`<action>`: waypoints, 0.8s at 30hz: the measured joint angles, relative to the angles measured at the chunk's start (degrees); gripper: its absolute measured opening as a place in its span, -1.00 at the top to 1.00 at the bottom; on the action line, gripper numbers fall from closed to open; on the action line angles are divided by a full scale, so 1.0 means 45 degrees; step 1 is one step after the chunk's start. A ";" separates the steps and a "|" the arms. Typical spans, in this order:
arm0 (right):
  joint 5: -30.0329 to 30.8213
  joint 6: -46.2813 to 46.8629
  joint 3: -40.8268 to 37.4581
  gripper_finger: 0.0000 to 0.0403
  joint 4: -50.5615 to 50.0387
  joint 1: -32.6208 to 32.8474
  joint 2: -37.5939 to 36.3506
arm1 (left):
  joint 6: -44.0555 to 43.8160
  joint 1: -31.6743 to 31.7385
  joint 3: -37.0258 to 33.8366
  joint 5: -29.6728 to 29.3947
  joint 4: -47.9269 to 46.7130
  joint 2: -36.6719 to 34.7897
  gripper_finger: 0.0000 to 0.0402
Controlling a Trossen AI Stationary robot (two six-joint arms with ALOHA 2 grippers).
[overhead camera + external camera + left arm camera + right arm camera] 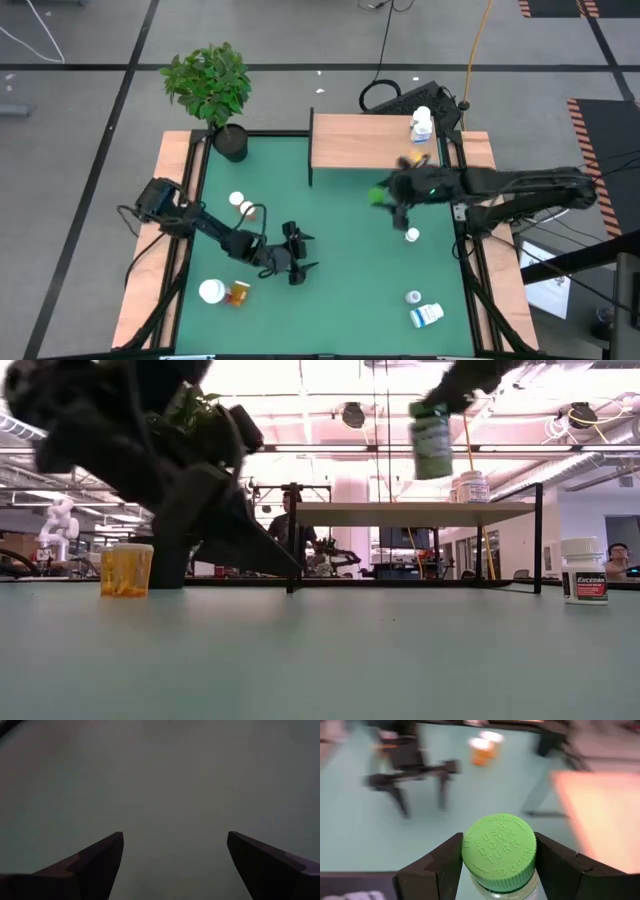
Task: Pick and place medicine bottles onto shelf by color
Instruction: Put the green pill bottle on the shelf
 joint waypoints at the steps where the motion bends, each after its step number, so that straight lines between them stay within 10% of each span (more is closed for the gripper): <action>1: 0.0605 0.0243 0.0001 -0.04 -0.0516 -0.0322 -0.0397 | 0.0012 0.0227 0.0000 0.0198 -0.0019 0.0000 -0.79; 7: 0.3793 0.0696 -0.0001 -0.04 -0.2329 -0.2362 -0.2185 | -0.0055 0.1099 0.0000 0.1118 -0.0116 0.0000 -0.79; 24: 0.1967 0.0643 -0.1385 -0.04 -0.1564 -0.6187 -0.3414 | -0.0441 0.0946 -0.0005 0.1193 -0.0658 0.0000 -0.79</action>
